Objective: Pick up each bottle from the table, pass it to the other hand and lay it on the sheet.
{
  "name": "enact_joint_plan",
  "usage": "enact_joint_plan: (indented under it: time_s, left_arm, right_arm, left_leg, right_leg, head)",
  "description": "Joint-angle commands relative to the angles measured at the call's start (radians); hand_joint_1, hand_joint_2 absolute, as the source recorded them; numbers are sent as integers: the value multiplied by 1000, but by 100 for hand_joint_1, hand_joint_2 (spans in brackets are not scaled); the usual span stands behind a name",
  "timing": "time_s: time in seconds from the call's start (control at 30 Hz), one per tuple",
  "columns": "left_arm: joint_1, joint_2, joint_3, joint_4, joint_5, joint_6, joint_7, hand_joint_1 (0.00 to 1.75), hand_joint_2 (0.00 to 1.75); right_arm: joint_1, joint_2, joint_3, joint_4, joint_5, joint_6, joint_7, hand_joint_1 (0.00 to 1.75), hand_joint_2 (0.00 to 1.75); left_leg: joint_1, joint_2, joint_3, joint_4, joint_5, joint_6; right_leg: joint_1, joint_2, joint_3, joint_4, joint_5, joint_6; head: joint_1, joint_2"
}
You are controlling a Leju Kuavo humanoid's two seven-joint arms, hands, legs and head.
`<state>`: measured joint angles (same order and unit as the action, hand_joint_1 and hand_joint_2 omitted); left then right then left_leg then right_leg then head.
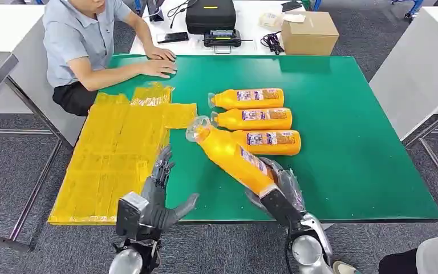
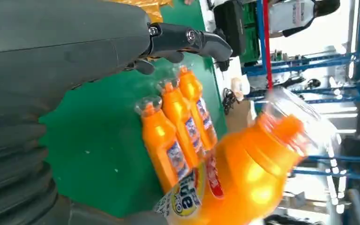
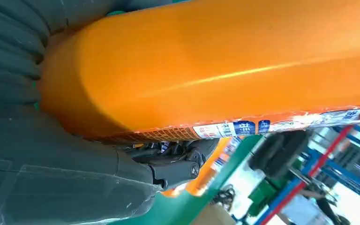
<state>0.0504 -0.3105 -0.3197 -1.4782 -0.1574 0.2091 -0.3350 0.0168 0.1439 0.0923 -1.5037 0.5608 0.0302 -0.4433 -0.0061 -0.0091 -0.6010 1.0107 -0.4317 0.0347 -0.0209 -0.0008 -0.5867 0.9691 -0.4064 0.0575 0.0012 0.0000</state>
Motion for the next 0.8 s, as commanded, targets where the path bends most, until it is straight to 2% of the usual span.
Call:
enact_joint_plan:
  time_s: [0.03, 0.1, 0.13, 0.17, 0.3, 0.4, 0.43, 0.6, 0.8]
  left_arm:
    - [-10, -33, 8, 61, 142, -38, 15, 0, 175]
    - [-10, -33, 8, 61, 142, -38, 15, 0, 175]
    - [-15, -28, 0, 79, 236, -92, 47, 0, 175]
    - [-7, 2, -35, 114, 297, -98, 45, 0, 175]
    - [-38, 41, -108, 211, 435, -109, -21, 0, 175]
    - [-82, 45, -136, 227, 526, -130, 1, 0, 175]
    - [-102, 44, -133, 248, 621, -160, 43, 0, 175]
    - [-155, 55, -160, 285, 658, -138, 12, 0, 175]
    - [-175, 57, -168, 279, 682, -118, -10, 0, 175]
  right_arm:
    - [-59, 49, -27, 10, -3, -19, -11, 171, 175]
    - [-59, 49, -27, 10, -3, -19, -11, 171, 175]
    - [-67, 40, -18, 31, -13, -16, -24, 171, 175]
    - [-78, 37, 0, 60, -16, -17, -31, 173, 175]
    - [-103, 21, 96, 180, -17, -41, -62, 175, 175]
    - [-145, 10, 196, 281, -20, -62, -58, 175, 175]
    - [-167, 1, 253, 332, -12, -77, -60, 175, 175]
    - [-186, -16, 359, 406, 20, -156, -77, 175, 175]
    - [-210, -37, 401, 433, 3, -171, -68, 175, 175]
  left_leg:
    - [1, 3, 3, 1, -2, -2]
    - [0, 1, 1, 0, -1, -1]
    - [1, 1, 3, 0, -2, -2]
    - [1, 1, 3, 0, -1, -2]
    - [0, 2, 4, -2, -1, -1]
    - [1, 2, 3, -2, 0, -2]
    - [2, 3, 4, -1, -1, -2]
    - [2, 2, 4, -1, -1, -2]
    - [1, 0, 2, -1, 0, -1]
  right_leg:
    - [1, 2, 2, 0, -1, -2]
    - [0, 0, 1, -1, 0, -1]
    - [1, 1, 3, -1, -1, -2]
    - [1, 1, 3, -1, -1, -2]
    - [1, 2, 4, -3, 0, -2]
    - [1, 2, 2, -2, 0, -2]
    - [2, 2, 4, -2, 0, -3]
    - [2, 2, 4, -2, 0, -2]
    - [1, 0, 2, -1, 0, -1]
  head:
    - [0, 0]
    - [0, 0]
    - [0, 0]
    - [0, 0]
    - [0, 0]
    - [0, 0]
    - [0, 0]
    - [0, 0]
    - [0, 0]
